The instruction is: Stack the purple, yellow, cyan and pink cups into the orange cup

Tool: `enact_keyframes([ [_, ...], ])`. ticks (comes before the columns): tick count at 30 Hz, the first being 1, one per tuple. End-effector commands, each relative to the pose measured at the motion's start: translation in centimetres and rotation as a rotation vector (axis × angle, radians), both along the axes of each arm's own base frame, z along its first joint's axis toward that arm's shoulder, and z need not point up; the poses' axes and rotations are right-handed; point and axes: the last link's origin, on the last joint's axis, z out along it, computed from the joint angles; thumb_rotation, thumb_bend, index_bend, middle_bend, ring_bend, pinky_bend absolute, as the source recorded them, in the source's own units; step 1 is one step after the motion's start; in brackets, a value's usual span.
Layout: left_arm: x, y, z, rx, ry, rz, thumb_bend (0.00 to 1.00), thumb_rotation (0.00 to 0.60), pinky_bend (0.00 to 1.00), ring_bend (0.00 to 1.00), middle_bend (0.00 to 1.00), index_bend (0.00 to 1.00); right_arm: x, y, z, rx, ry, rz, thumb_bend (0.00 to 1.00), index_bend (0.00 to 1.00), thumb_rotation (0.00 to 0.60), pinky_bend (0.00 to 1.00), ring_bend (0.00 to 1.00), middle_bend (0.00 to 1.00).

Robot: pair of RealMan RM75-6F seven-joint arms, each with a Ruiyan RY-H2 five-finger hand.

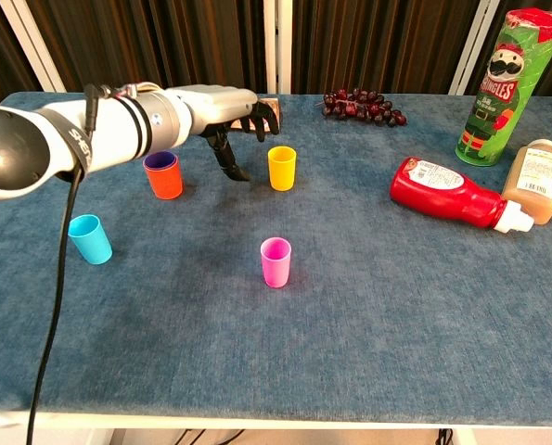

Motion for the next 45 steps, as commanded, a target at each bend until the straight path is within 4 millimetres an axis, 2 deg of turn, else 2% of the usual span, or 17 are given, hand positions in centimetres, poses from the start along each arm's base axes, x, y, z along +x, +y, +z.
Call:
enact_keyframes([
  [1,0.5,-0.5,-1.1,-0.038,-0.023,-0.006,0.21,0.6,0.03,0.21,0.23,0.2,0.0,0.0,0.0,0.0,0.0,-0.002,0.22,0.0,0.6,0.0,0.0,0.0],
  [9,1.9,-0.4,-1.9,-0.012,-0.035,-0.063,0.21,0.6,0.03,0.3,0.3,0.27,-0.3,0.0,0.0,0.003,-0.001,-0.013,0.22,0.0,0.6,0.0,0.0,0.0],
  [21,1.9,0.2,-2.1,0.021,-0.049,-0.045,0.26,0.6,0.11,0.45,0.41,0.41,-0.7,0.0,0.2,0.007,0.0,-0.023,0.22,0.0,0.6,0.0,0.0,0.0],
  [33,2.3,0.2,-1.8,0.044,-0.071,-0.057,0.28,0.6,0.17,0.49,0.49,0.49,-0.8,0.1,0.2,0.01,0.001,-0.032,0.22,0.0,0.6,0.0,0.0,0.0],
  [36,2.5,0.4,-0.7,0.066,-0.084,-0.067,0.28,0.6,0.17,0.5,0.49,0.49,-0.8,0.1,0.3,0.006,0.003,-0.032,0.22,0.0,0.6,0.0,0.0,0.0],
  [38,2.6,0.4,1.0,0.103,-0.107,-0.078,0.27,0.6,0.17,0.5,0.49,0.49,-0.8,0.1,0.4,0.006,0.001,-0.033,0.22,0.0,0.6,0.0,0.0,0.0],
  [41,2.2,-0.3,4.2,0.166,-0.126,-0.09,0.27,0.6,0.17,0.5,0.49,0.49,-0.8,0.1,0.6,0.012,0.007,-0.031,0.22,0.0,0.6,0.0,0.0,0.0],
  [45,0.1,-1.6,8.3,0.198,-0.083,-0.037,0.26,0.6,0.17,0.5,0.49,0.49,-0.5,0.0,0.5,0.018,0.01,-0.021,0.22,0.0,0.6,0.0,0.0,0.0],
])
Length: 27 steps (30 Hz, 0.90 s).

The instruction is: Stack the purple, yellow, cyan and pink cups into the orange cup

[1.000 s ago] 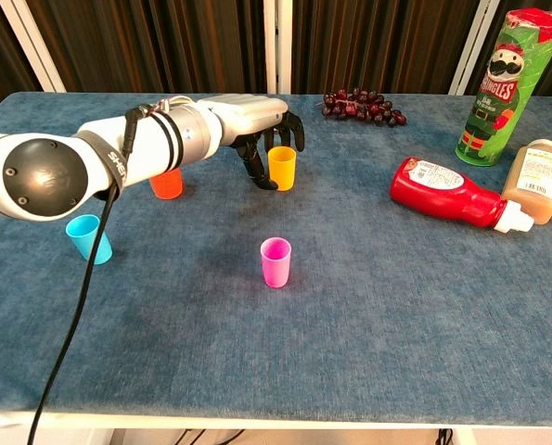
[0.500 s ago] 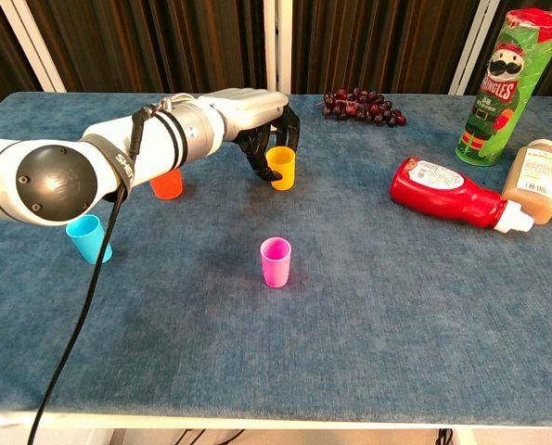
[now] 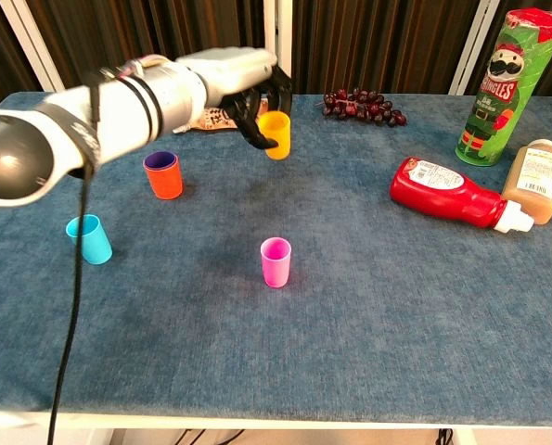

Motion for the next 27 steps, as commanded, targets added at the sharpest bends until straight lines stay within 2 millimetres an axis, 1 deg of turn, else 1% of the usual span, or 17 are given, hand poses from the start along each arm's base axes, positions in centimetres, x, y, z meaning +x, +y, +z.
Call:
enact_keyframes([
  [1,-3.2,-1.5,6.5,0.077,0.066,0.083,0.26,0.6,0.17,0.49,0.49,0.49,0.2,-0.1,-0.2,0.007,-0.005,0.007,0.22,0.0,0.6,0.0,0.0,0.0],
  [4,-4.6,-2.9,8.6,0.077,0.12,0.135,0.26,0.6,0.17,0.49,0.49,0.49,0.5,-0.2,-0.8,0.025,-0.005,0.013,0.22,0.0,0.6,0.0,0.0,0.0],
  [6,-5.4,-3.6,9.3,0.075,0.126,0.166,0.26,0.6,0.17,0.49,0.49,0.49,0.7,-0.2,-1.1,0.034,-0.003,0.017,0.22,0.0,0.6,0.0,0.0,0.0],
  [10,-6.7,-4.1,9.7,0.076,0.133,0.198,0.26,0.6,0.17,0.49,0.5,0.49,1.0,-0.2,-1.7,0.045,-0.004,0.021,0.22,0.0,0.6,0.0,0.0,0.0],
  [16,-7.8,-4.2,9.4,0.072,0.125,0.212,0.26,0.6,0.17,0.5,0.5,0.5,1.3,-0.3,-2.0,0.049,-0.003,0.025,0.22,0.0,0.6,0.0,0.0,0.0],
  [27,-9.2,-3.0,7.4,0.063,0.106,0.225,0.26,0.6,0.17,0.5,0.5,0.5,1.1,-0.3,-1.8,0.038,-0.006,0.015,0.22,0.0,0.6,0.0,0.0,0.0],
])
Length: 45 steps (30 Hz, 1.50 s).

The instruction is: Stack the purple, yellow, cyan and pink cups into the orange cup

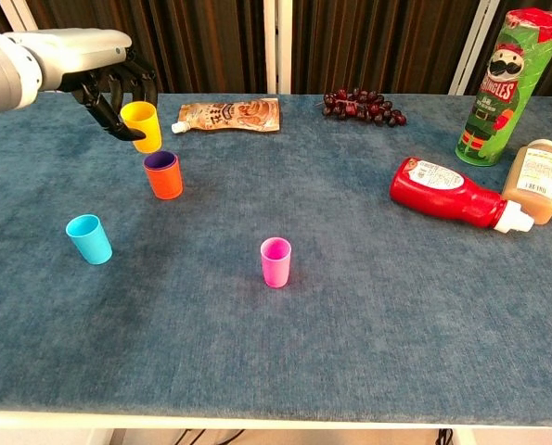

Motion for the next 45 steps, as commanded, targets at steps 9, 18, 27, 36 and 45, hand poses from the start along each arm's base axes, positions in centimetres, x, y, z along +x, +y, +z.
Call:
enact_keyframes([
  [9,-1.3,0.5,-2.4,-0.025,-0.04,0.007,0.26,0.6,0.17,0.5,0.5,0.5,-0.3,-0.1,0.4,-0.012,-0.004,-0.012,0.22,0.0,0.6,0.0,0.0,0.0],
  [18,-1.7,0.5,-2.9,-0.049,-0.039,0.012,0.24,0.6,0.16,0.3,0.3,0.23,-0.5,-0.1,0.4,-0.01,-0.009,-0.019,0.22,0.0,0.6,0.0,0.0,0.0],
  [27,-1.5,-0.4,-0.1,0.008,-0.038,-0.008,0.22,0.6,0.15,0.17,0.23,0.19,-0.6,-0.3,0.7,-0.018,-0.008,-0.019,0.22,0.0,0.6,0.0,0.0,0.0],
  [36,-4.3,-6.3,4.4,-0.018,-0.003,0.094,0.2,0.6,0.22,0.3,0.26,0.21,-0.1,-0.6,1.3,-0.028,-0.008,0.002,0.22,0.0,0.6,0.0,0.0,0.0],
  [45,-7.4,-10.1,2.3,-0.026,-0.007,0.103,0.19,0.6,0.25,0.28,0.27,0.25,-0.1,-0.6,1.2,-0.026,-0.013,0.002,0.22,0.0,0.6,0.0,0.0,0.0],
])
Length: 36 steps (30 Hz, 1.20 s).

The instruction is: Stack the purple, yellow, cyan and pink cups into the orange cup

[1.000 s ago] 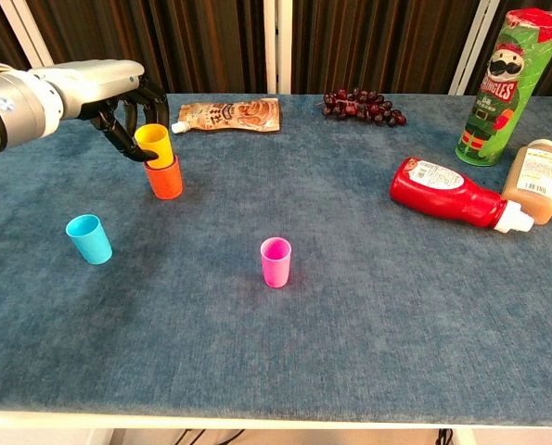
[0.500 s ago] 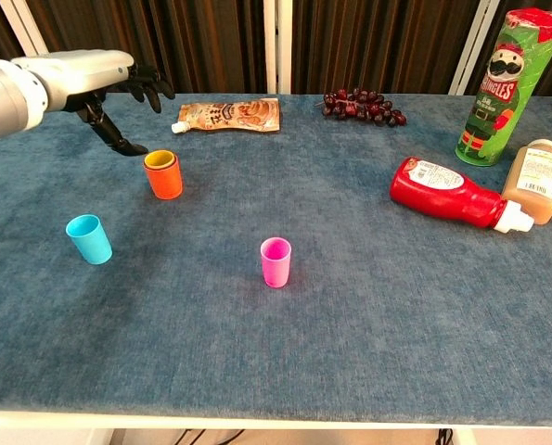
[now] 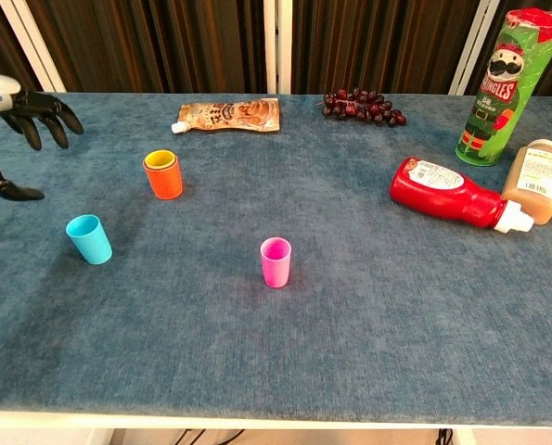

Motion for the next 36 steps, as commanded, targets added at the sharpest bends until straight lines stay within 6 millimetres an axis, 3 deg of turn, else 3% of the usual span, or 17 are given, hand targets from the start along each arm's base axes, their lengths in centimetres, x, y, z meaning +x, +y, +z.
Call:
enact_keyframes([
  [1,-1.1,-1.3,-1.7,-0.002,-0.019,-0.003,0.19,0.6,0.26,0.28,0.27,0.26,0.1,0.1,0.1,-0.007,-0.005,0.004,0.22,0.0,0.6,0.0,0.0,0.0],
  [14,-2.4,-2.2,-6.0,-0.031,-0.06,-0.058,0.19,0.6,0.28,0.28,0.31,0.3,0.2,0.5,0.4,-0.018,-0.013,0.006,0.22,0.0,0.6,0.0,0.0,0.0],
  [36,-2.0,-1.8,-7.1,-0.023,-0.082,-0.076,0.28,0.6,0.44,0.51,0.47,0.48,-0.5,0.6,0.4,-0.011,-0.015,-0.017,0.22,0.0,0.6,0.0,0.0,0.0],
])
